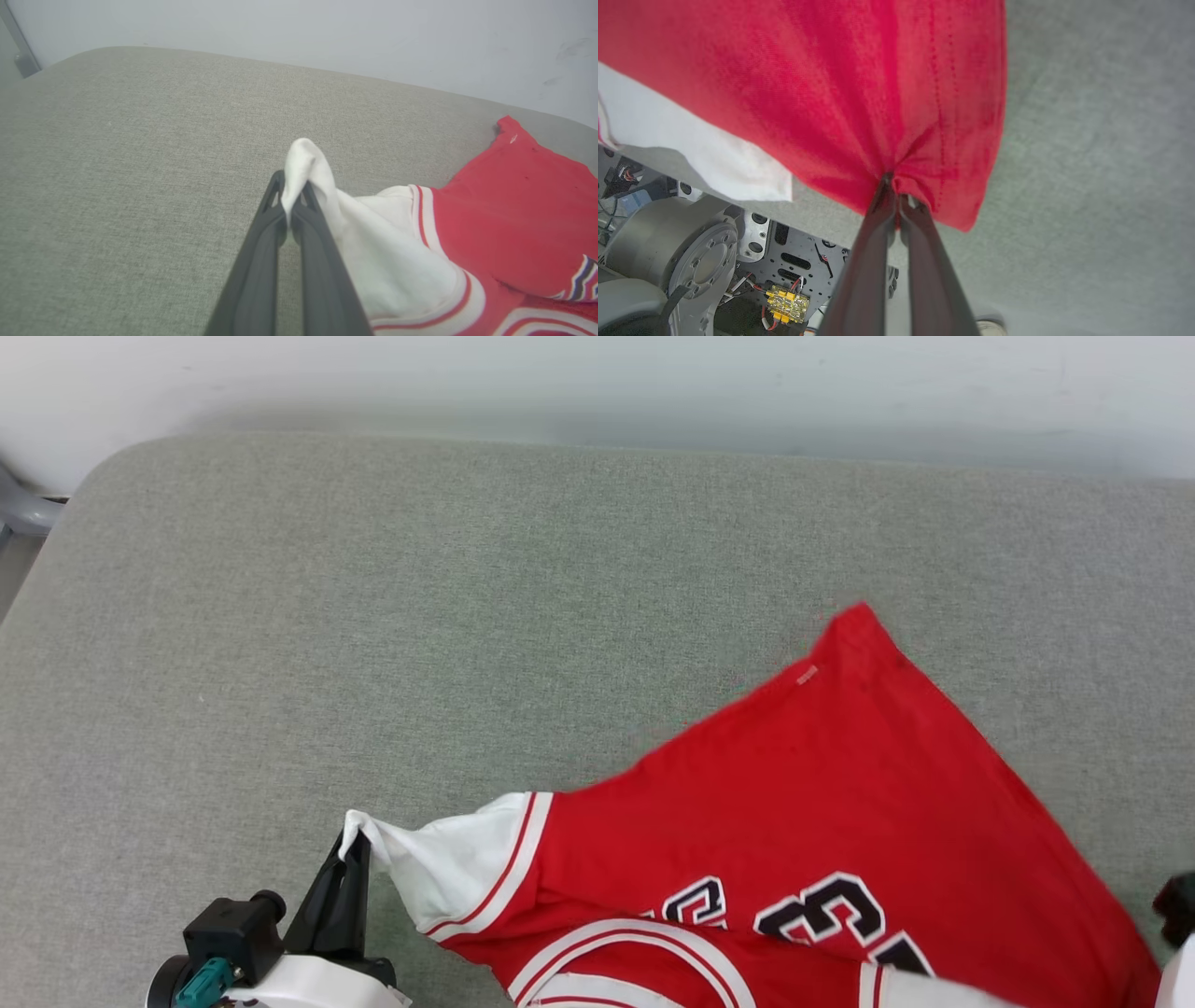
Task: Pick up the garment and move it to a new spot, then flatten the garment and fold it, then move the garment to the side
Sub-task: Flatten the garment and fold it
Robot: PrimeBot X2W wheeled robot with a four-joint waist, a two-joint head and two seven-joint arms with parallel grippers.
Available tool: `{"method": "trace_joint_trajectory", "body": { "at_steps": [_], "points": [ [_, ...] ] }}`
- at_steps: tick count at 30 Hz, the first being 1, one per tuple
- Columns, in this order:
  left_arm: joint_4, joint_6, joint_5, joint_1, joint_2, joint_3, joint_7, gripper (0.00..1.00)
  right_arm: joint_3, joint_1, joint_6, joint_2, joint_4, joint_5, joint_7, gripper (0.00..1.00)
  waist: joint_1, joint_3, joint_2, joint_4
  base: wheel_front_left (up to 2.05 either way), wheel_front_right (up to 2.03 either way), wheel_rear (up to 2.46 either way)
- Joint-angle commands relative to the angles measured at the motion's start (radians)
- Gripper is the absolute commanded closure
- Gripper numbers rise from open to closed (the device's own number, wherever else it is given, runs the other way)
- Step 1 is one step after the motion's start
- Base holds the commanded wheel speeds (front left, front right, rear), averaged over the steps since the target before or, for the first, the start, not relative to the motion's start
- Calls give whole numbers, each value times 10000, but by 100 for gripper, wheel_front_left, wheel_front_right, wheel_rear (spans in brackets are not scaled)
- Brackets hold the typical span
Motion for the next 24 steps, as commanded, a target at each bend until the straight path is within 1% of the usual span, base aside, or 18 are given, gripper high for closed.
{"method": "trace_joint_trajectory", "body": {
  "at_steps": [1,4,8,10,11,13,21,22,23,24],
  "points": [
    [13,53,-9,-19,53,0,-28,100,101,596,-11,239,85,-135,59,100,1,23,0,4,0,0,0],
    [60,57,-44,-33,71,3,-51,100,226,1144,-9,534,141,-243,18,100,1,7,0,-11,0,0,0],
    [106,73,-62,35,109,31,-62,100,69,1266,-9,785,125,-291,-155,100,1,-53,0,-53,0,0,0],
    [124,102,-86,89,136,61,-78,100,-257,1116,-11,1038,90,-260,-428,48,1,-111,0,-104,0,0,0],
    [131,116,-91,109,152,72,-84,100,-422,1008,-11,1144,44,-264,-542,0,1,-141,0,-129,0,0,0],
    [131,130,-88,151,175,70,-88,100,-618,761,-11,1185,-228,-414,-681,0,1,-205,0,-157,0,0,0],
    [41,172,-144,234,196,-4,-75,100,-2101,-381,-11,1575,-1326,-629,-1382,0,1,-317,0,-164,0,0,0],
    [36,183,-150,222,196,-15,-73,100,-2288,-601,-11,1583,-1462,-683,-1403,0,1,-310,0,-150,0,0,0],
    [-16,209,-152,194,192,-55,-71,100,-2594,-1269,-9,1564,-1923,-837,-1356,0,1,-274,0,-92,0,0,0],
    [-34,218,-148,180,191,-70,-73,100,-2667,-1517,-9,1558,-2056,-897,-1286,0,1,-253,0,-75,0,0,0]
  ]
}}
